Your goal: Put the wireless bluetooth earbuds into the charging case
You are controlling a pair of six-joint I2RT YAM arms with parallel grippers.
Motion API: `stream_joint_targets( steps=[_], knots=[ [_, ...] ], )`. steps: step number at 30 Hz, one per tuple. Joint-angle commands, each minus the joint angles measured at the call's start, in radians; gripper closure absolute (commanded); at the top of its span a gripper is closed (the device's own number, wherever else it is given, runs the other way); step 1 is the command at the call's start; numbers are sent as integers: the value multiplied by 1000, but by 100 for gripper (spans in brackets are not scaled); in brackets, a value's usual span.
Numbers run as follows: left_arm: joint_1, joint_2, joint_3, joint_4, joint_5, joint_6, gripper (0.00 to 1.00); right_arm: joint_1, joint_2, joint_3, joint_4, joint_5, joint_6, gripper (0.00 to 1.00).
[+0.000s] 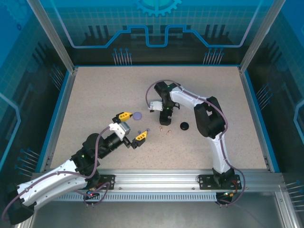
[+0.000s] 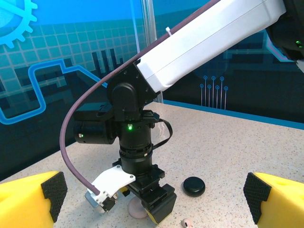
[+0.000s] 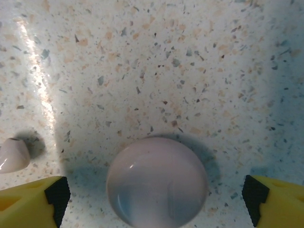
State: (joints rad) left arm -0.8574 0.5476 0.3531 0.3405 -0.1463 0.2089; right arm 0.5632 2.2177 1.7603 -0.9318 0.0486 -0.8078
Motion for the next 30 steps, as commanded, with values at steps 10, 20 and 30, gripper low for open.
stream_joint_targets(
  steps=[10, 20, 30],
  knots=[
    [24, -11, 10, -3, -18, -22, 1, 12, 72, 38, -9, 17, -15, 17],
    [32, 1, 12, 2, -14, -30, 1, 18, 90, 31, 32, 2, 6, 30],
    [51, -4, -10, -51, -34, -175, 1, -5, -88, -120, 184, -95, 44, 44]
  ],
)
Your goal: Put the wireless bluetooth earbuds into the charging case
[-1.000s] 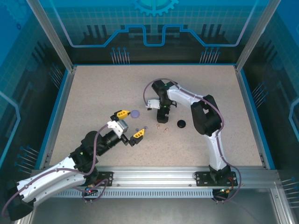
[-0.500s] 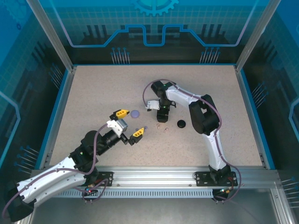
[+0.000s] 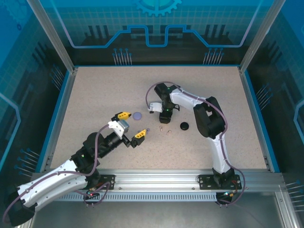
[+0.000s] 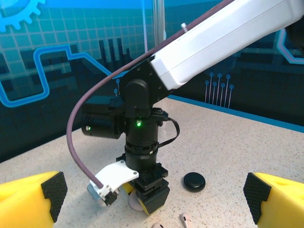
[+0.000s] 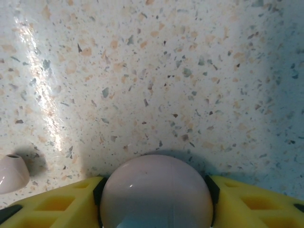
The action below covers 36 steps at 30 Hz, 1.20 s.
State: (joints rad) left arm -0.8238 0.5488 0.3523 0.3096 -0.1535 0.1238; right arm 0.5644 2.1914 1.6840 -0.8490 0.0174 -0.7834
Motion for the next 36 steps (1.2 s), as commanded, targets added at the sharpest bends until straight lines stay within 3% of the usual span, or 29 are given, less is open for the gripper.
stream_joint_targets(
  steps=[1, 6, 10, 19, 26, 36],
  knots=[
    [24, -5, -14, -23, -27, -113, 1, -8, -81, -60, 112, -69, 19, 45],
    [108, 6, -29, -61, -18, -265, 1, -15, -168, -136, 143, -83, 16, 49],
    [219, 32, -22, -119, 59, -418, 1, -24, -275, -231, 214, -115, 31, 49],
    [471, 296, 77, -120, 457, -707, 4, -15, -593, -534, 447, -200, 56, 49],
    [469, 558, 173, 78, 691, -868, 18, 32, -729, -670, 532, -198, 37, 49],
    [371, 740, 237, 188, 794, -912, 18, 78, -803, -725, 585, -196, 53, 50]
  ],
)
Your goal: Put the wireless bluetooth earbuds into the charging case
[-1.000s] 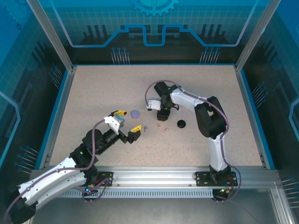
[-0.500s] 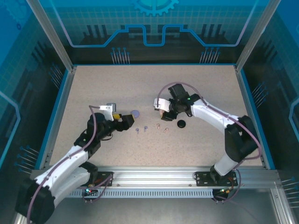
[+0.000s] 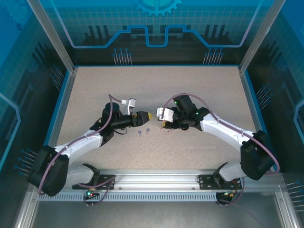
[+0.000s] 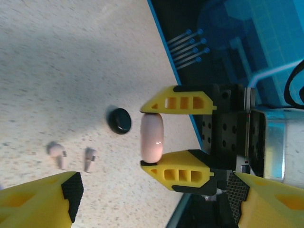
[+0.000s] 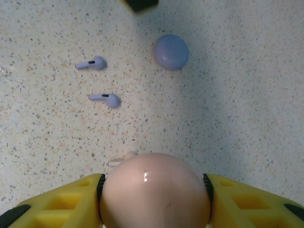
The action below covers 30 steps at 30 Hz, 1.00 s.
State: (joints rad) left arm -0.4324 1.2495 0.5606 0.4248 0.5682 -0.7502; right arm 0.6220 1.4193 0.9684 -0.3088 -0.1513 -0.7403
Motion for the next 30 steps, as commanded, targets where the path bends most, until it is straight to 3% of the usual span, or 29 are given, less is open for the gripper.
stream_joint_targets(
  steps=[1, 12, 30],
  knots=[
    [-30, 53, 35, 82, 77, -40, 18, 23, -35, -8, 46, -27, 10, 50],
    [-87, 184, 78, 154, 101, -56, 24, 46, -45, -3, 31, -44, 17, 50],
    [-113, 306, 109, 239, 126, -103, 52, 67, -13, 16, 17, -62, 24, 50]
  ],
)
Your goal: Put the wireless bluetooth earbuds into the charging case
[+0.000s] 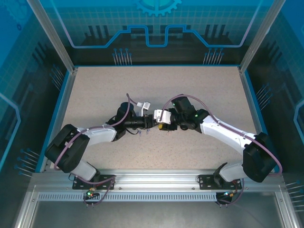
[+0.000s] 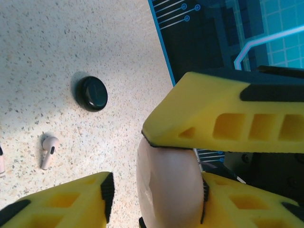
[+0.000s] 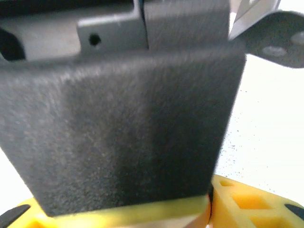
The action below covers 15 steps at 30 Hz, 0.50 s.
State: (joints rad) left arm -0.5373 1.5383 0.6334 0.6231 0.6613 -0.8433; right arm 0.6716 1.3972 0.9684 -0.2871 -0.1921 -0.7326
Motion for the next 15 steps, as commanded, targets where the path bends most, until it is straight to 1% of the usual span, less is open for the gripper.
stream_joint_targets(
  steps=[1, 6, 9, 12, 15],
  knots=[
    [-10, 25, 40, 43, 36, -10, 54, 18, 12, 20, -4, -21, 19, 50],
    [-18, 39, 48, 57, 47, -13, 67, 20, 29, 46, -19, 8, 34, 49],
    [-17, 28, 48, 53, 51, -3, 75, 13, 33, 62, -42, 2, 48, 47],
    [-18, 4, 46, 31, 48, 24, 80, -6, 23, 78, -75, -17, 73, 42],
    [-17, -35, 46, -11, 32, 72, 83, -23, -11, 77, -105, -38, 93, 30]
  ],
)
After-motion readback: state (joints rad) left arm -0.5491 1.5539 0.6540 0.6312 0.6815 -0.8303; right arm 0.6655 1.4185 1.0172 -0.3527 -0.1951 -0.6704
